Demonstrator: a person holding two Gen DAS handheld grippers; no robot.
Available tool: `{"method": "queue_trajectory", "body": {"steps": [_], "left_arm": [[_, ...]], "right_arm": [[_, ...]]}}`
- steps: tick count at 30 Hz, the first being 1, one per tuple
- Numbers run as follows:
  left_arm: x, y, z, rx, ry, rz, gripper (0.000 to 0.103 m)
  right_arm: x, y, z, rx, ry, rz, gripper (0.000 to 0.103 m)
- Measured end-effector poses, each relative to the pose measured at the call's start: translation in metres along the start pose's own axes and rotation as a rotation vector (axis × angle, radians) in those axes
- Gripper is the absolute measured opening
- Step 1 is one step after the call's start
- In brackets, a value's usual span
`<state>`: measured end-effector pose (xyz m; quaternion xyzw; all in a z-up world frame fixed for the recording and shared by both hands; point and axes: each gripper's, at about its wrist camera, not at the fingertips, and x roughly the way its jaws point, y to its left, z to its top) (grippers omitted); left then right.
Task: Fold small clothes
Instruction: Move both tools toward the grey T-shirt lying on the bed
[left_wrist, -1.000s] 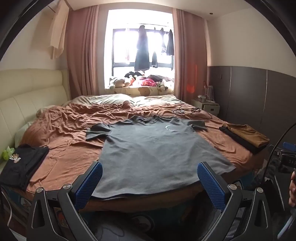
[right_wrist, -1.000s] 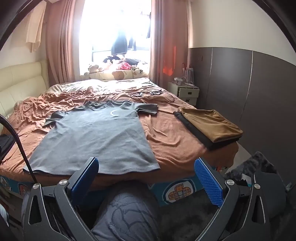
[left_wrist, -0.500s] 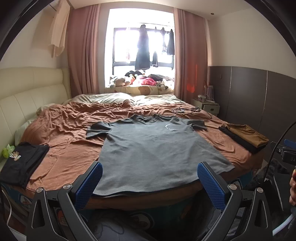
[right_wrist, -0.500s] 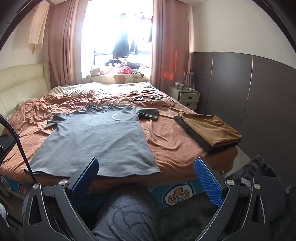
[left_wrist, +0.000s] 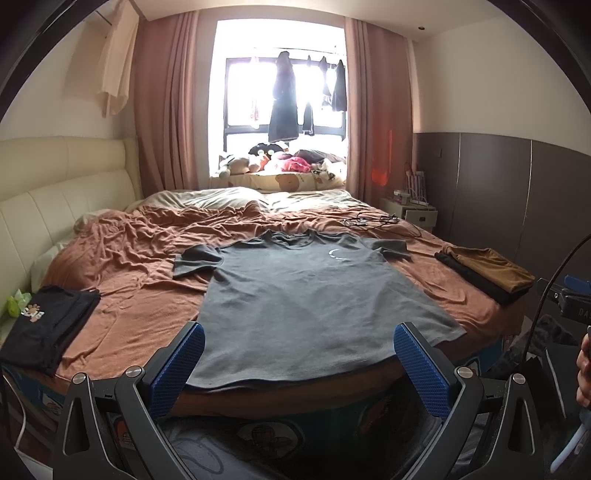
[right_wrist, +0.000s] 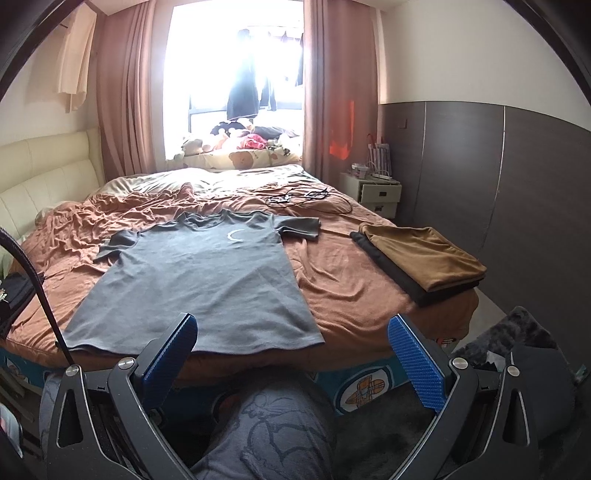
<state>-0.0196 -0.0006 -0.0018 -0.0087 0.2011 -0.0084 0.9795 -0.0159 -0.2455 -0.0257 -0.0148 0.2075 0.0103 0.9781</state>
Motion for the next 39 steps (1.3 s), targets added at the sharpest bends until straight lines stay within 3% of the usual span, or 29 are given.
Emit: {"method": "queue_trajectory", "body": {"steps": [25, 39], "left_arm": [[-0.016, -0.002, 0.006, -0.006, -0.031, 0.033, 0.103], [0.001, 0.016, -0.009, -0.060, 0.057, 0.036, 0.103]], "right_arm": [[-0.004, -0.004, 0.003, 0.008, 0.001, 0.010, 0.103], [-0.013, -0.001, 0.008, 0.007, 0.034, -0.024, 0.103]]}}
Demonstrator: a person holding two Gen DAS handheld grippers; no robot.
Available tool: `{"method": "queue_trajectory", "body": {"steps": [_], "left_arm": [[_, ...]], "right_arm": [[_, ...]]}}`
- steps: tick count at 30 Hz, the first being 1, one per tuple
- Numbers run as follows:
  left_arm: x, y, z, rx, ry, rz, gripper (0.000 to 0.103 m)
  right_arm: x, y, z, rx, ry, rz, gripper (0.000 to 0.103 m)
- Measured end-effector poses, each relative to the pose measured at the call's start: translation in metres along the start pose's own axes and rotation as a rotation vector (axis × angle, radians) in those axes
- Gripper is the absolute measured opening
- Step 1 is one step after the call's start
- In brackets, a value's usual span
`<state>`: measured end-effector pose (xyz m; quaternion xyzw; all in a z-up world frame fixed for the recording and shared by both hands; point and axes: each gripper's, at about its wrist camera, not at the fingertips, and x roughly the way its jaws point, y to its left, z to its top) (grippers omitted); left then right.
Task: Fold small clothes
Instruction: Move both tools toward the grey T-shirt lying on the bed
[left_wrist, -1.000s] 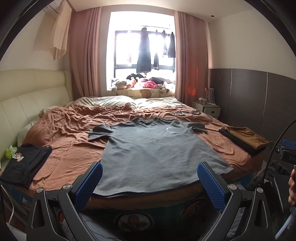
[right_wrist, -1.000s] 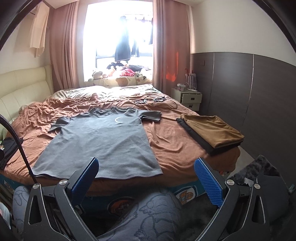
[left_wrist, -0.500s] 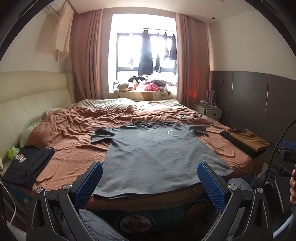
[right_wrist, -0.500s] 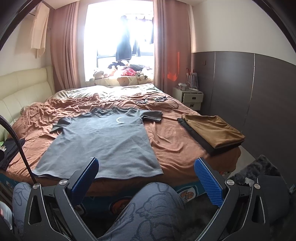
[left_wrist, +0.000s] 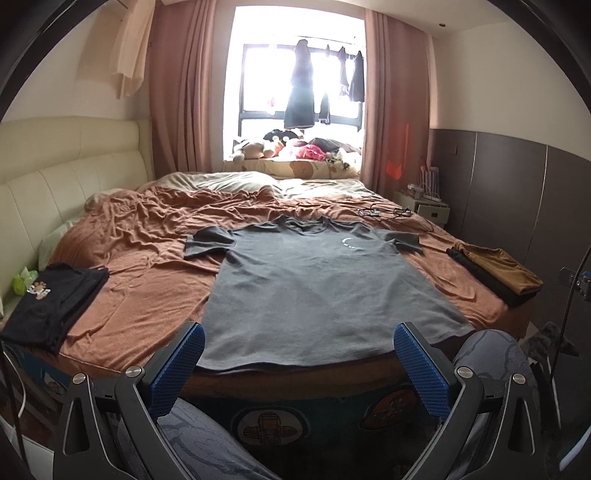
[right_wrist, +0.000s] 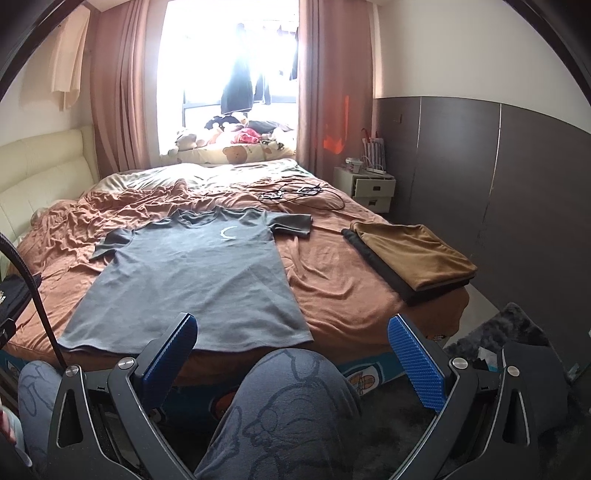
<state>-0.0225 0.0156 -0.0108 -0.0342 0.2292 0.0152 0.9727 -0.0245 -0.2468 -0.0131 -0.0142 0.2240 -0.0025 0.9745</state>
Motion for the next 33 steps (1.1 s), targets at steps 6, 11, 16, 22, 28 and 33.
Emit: {"method": "queue_trajectory", "body": {"steps": [6, 11, 16, 22, 28, 33], "left_arm": [[0.000, 0.009, 0.000, -0.014, 0.014, 0.004, 0.103], [0.000, 0.019, 0.003, -0.032, 0.005, 0.014, 0.103], [0.007, 0.032, 0.017, -0.077, -0.008, 0.028, 0.103], [0.016, 0.046, 0.032, -0.080, 0.004, 0.068, 0.103], [0.022, 0.064, 0.045, -0.090, -0.012, 0.103, 0.103], [0.044, 0.078, 0.057, -0.070, 0.020, 0.128, 0.103]], "right_arm": [[-0.004, 0.003, 0.006, -0.016, 0.011, 0.003, 0.103], [0.003, -0.001, 0.014, 0.010, 0.013, 0.046, 0.103], [0.007, -0.009, 0.026, 0.021, -0.006, 0.095, 0.103], [0.022, -0.011, 0.034, 0.023, -0.024, 0.112, 0.103], [0.050, -0.002, 0.040, 0.028, -0.018, 0.095, 0.103], [0.073, 0.012, 0.048, 0.032, -0.013, 0.095, 0.103]]}}
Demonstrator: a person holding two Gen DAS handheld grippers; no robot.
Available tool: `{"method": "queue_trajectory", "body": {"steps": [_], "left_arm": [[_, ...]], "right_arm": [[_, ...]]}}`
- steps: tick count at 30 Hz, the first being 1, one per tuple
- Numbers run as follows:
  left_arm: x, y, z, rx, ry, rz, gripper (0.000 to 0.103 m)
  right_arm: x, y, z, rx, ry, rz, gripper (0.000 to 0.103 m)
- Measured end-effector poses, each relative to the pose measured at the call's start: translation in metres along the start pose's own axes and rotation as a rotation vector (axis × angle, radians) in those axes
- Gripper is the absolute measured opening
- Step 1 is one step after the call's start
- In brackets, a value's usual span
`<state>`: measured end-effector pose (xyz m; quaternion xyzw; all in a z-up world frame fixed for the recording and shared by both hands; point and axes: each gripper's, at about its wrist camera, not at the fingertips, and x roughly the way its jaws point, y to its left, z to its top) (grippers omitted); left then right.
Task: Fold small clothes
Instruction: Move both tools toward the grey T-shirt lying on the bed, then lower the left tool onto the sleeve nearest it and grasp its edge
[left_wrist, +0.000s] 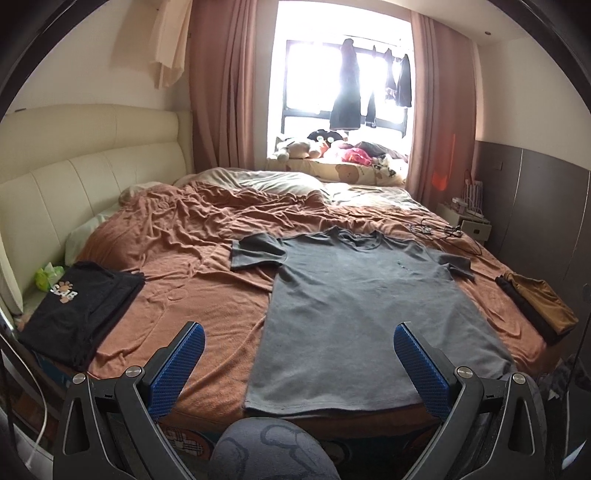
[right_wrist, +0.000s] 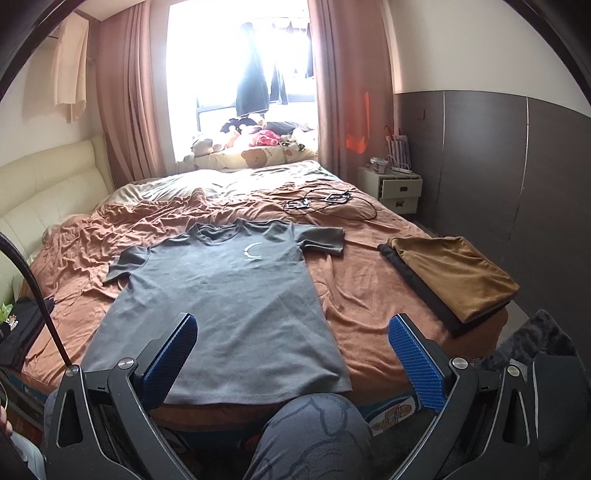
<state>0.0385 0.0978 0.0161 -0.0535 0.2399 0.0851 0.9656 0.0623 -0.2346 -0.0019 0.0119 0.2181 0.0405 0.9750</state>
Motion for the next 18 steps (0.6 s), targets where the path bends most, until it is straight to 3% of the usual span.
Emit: {"method": "queue_trajectory", "body": {"steps": [10, 18], "left_arm": [[0.049, 0.003, 0.021, -0.008, 0.048, -0.012, 0.103], [0.089, 0.002, 0.042, 0.007, 0.072, 0.019, 0.103]], "right_arm": [[0.050, 0.020, 0.020, 0.017, 0.004, 0.001, 0.103], [0.098, 0.029, 0.032, 0.005, 0.080, 0.011, 0.103]]}}
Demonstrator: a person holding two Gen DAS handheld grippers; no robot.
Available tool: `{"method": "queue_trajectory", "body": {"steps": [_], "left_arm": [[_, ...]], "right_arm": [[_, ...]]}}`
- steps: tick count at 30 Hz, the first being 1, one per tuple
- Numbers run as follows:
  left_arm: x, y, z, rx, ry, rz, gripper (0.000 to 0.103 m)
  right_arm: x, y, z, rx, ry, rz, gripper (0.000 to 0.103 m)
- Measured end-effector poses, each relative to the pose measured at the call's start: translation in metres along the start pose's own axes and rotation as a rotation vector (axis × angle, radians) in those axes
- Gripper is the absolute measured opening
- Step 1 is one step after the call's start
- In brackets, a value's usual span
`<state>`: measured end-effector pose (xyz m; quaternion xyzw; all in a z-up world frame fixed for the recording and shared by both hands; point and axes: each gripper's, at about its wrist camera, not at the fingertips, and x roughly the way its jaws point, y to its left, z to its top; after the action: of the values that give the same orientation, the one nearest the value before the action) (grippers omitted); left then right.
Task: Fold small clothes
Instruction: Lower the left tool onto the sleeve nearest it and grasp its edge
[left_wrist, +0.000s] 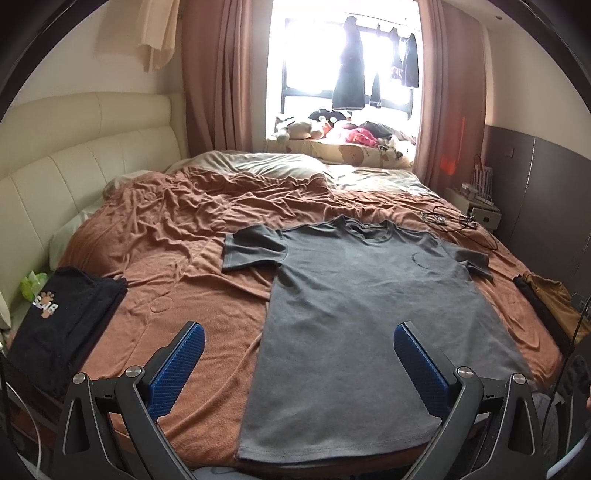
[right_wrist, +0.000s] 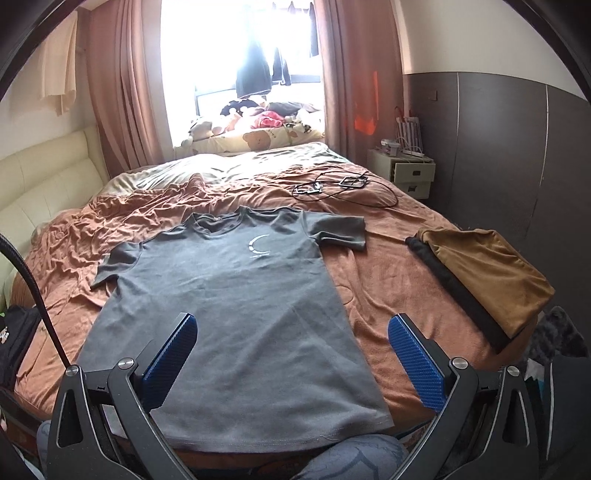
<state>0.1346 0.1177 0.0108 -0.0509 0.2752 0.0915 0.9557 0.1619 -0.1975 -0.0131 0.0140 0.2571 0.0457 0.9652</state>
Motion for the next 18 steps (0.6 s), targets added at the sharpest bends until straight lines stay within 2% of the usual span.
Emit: {"method": "queue_trajectory", "body": {"steps": [6, 9, 18], "left_arm": [[0.027, 0.001, 0.013, 0.001, 0.008, 0.013, 0.103], [0.041, 0.005, 0.019, -0.015, 0.011, -0.007, 0.103], [0.088, 0.029, 0.042, -0.060, 0.043, 0.029, 0.103]], "right_arm": [[0.033, 0.015, 0.017, -0.045, 0.028, 0.021, 0.103], [0.052, 0.022, 0.024, -0.054, 0.043, 0.029, 0.103], [0.103, 0.037, 0.045, -0.079, 0.073, 0.068, 0.103]]}}
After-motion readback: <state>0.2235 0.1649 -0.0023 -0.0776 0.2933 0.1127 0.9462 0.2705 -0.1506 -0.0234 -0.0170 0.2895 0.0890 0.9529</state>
